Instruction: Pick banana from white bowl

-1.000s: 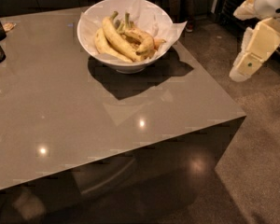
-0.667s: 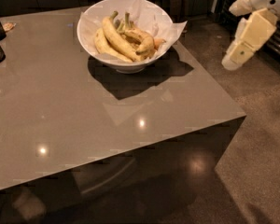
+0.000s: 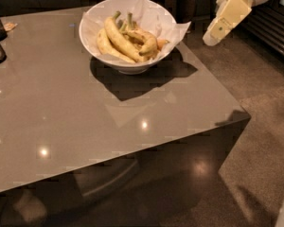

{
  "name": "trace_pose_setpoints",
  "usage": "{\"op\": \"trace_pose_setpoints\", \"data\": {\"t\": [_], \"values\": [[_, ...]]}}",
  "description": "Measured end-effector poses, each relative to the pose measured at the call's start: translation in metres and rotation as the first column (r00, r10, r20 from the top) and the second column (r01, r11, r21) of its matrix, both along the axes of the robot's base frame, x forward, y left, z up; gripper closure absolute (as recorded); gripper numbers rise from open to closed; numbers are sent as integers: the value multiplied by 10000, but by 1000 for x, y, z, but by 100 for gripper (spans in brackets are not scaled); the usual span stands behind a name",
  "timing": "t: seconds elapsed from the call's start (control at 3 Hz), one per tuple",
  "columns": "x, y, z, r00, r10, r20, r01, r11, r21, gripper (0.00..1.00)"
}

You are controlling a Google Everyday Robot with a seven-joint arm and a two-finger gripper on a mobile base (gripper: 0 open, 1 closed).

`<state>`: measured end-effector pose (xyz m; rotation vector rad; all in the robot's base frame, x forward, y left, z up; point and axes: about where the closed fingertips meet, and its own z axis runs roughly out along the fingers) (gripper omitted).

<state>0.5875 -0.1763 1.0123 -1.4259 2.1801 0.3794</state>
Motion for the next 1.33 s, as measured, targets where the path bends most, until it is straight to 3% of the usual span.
{"op": "trace_pose_setpoints", "data": {"t": [0.33, 0.67, 1.33], "values": [[10, 2, 5, 9994, -113, 314, 109, 9999, 123, 0], [17, 20, 19, 9980, -162, 611, 147, 9996, 251, 0], [55, 64, 18, 9996, -221, 178, 220, 9997, 97, 0]]}}
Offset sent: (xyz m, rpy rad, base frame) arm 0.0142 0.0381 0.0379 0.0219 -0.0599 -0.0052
